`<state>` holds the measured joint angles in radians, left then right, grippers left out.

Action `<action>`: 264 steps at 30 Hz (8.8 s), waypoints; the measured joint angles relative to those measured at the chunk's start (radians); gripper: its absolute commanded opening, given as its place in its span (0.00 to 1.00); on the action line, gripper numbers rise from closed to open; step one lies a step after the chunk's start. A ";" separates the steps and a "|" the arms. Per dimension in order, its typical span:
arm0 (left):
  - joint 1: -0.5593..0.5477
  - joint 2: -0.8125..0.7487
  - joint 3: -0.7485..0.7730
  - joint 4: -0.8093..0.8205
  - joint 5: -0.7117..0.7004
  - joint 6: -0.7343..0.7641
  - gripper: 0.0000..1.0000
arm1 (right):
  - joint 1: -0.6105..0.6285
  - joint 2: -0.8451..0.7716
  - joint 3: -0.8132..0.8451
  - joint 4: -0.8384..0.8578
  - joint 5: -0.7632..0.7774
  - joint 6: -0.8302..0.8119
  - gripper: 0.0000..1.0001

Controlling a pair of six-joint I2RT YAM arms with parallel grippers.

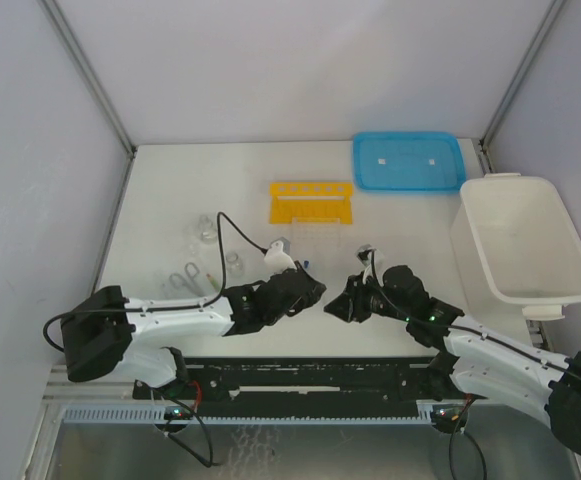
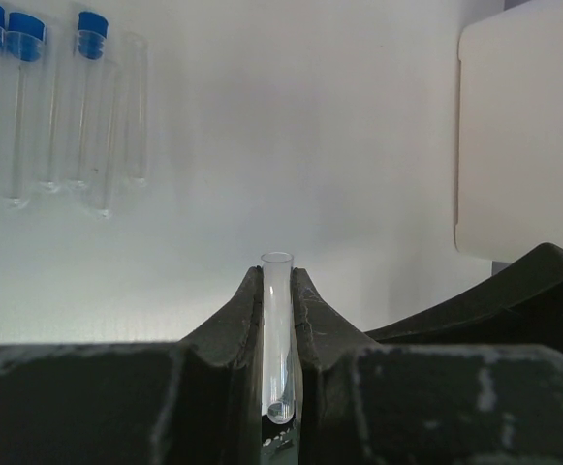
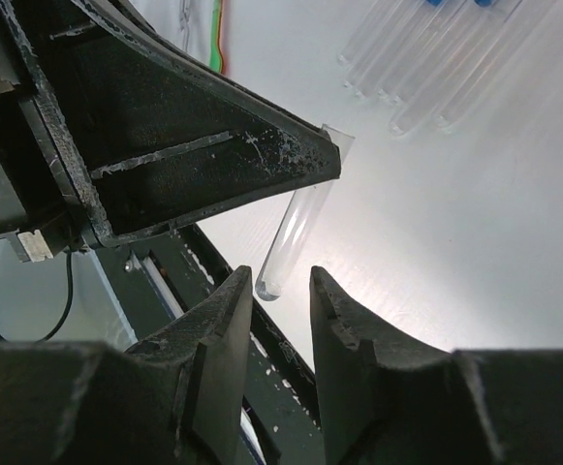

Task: Organize the chemistry lab equipment
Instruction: Pick up the test tube at the center of the board, then place the test tube at the center of the board, then adjust the test tube at the center of the board.

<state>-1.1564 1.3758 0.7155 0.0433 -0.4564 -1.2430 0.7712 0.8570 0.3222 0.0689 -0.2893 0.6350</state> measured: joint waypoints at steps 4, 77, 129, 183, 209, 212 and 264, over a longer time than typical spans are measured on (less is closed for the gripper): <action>0.000 0.000 0.000 0.000 0.011 0.008 0.04 | -0.009 0.003 0.000 -0.003 -0.024 -0.010 0.31; -0.053 -0.084 0.000 -0.029 -0.013 0.091 0.09 | -0.049 0.024 0.030 -0.084 -0.152 -0.068 0.00; -0.555 0.126 0.016 -0.158 -0.813 0.964 0.57 | -0.051 0.023 0.191 -0.429 -0.166 -0.125 0.00; -0.321 -0.509 -0.253 -0.083 -0.445 0.691 0.53 | -0.060 0.590 0.393 -0.501 0.009 -0.232 0.21; -0.315 -0.529 -0.265 -0.098 -0.452 0.603 0.52 | 0.113 0.661 0.565 -0.574 0.241 -0.252 0.36; -0.315 -0.563 -0.277 -0.120 -0.457 0.571 0.51 | 0.124 0.711 0.579 -0.564 0.261 -0.246 0.35; -0.315 -0.678 -0.376 -0.278 -0.494 0.352 0.52 | -0.108 0.639 0.474 -0.553 0.446 -0.197 0.33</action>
<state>-1.4712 0.6979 0.3393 -0.2344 -0.9504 -0.8913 0.6628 1.4960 0.7963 -0.4843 0.1562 0.4381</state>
